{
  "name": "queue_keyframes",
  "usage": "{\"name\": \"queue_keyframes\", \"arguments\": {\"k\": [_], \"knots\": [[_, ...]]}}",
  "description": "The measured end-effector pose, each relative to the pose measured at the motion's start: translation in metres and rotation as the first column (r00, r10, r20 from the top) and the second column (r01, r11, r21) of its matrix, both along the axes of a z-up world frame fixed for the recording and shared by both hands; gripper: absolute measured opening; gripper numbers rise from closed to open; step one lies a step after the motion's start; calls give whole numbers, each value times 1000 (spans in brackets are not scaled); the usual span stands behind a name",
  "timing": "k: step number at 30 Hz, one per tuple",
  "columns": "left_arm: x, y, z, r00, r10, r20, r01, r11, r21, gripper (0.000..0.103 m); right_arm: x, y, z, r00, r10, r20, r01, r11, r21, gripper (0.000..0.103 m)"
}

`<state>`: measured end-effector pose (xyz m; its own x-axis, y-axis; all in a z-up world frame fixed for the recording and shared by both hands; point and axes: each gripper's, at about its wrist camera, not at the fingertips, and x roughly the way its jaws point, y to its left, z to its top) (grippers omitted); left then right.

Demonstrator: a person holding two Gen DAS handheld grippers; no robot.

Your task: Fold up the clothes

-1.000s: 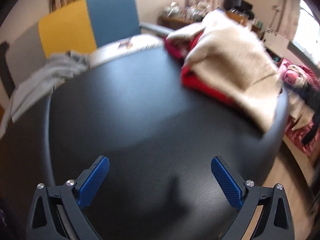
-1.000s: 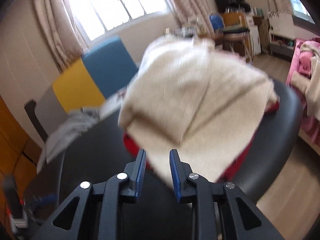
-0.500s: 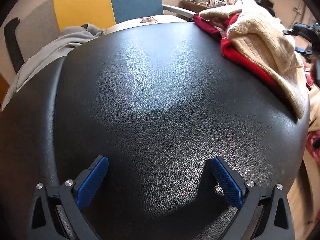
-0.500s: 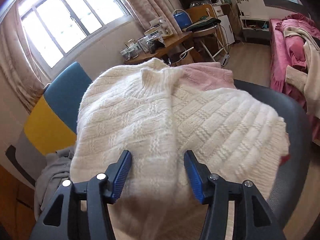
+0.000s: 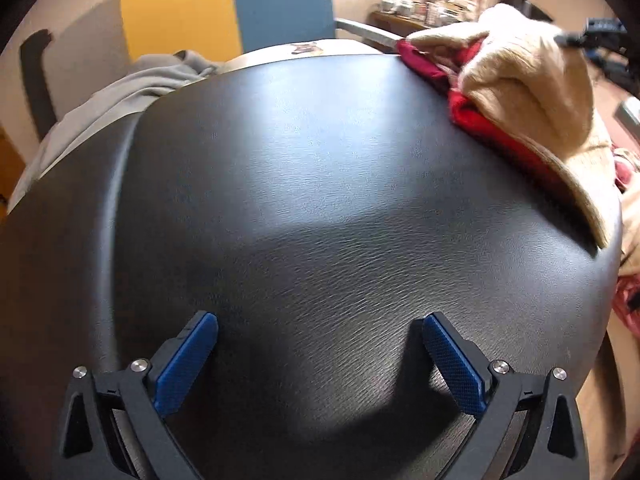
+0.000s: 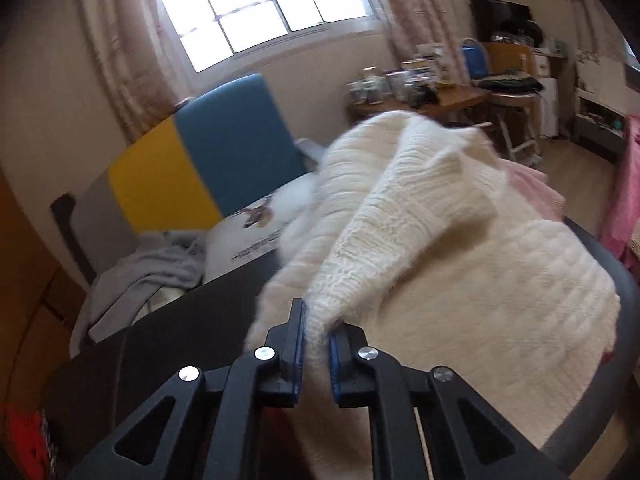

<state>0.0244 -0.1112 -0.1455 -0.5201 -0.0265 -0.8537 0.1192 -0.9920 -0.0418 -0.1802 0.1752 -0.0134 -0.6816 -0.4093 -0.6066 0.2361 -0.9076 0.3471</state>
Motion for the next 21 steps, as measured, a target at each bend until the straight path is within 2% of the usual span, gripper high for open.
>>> {"name": "queue_keyframes", "arguments": {"k": [3,5,7,8,9,10,11,13,15,21], "knots": [[23,-26,12,999,43,-13,-42,996,75,103,31,-63,-4,982,190,10,-189,981,-34,7],[40,-38,22,997,67,-38,-64,995,73,103,57,-99,-13,960,279,29,-277,959,-68,7],[61,-50,33,994,83,-71,-80,995,52,103,78,-124,-28,941,332,60,-326,941,-88,10],[69,-57,38,993,90,-78,-85,994,65,103,88,-135,-36,932,354,78,-346,933,-102,10],[74,-62,44,992,100,-81,-93,991,94,103,99,-145,-46,929,357,93,-348,932,-102,15],[79,-67,48,991,107,-85,-97,988,117,103,108,-154,-54,924,367,109,-358,929,-91,24],[84,-71,52,990,112,-90,-99,986,137,103,120,-162,-63,919,373,130,-366,928,-70,27],[93,-73,56,989,102,-104,-87,987,138,103,141,-169,-78,916,363,172,-359,932,-57,27],[93,-68,58,991,75,-113,-61,990,125,103,160,-164,-89,913,356,200,-345,935,-89,27],[67,-27,71,987,-73,-146,94,985,142,103,208,-117,-104,933,275,231,-254,960,-114,27]]}}
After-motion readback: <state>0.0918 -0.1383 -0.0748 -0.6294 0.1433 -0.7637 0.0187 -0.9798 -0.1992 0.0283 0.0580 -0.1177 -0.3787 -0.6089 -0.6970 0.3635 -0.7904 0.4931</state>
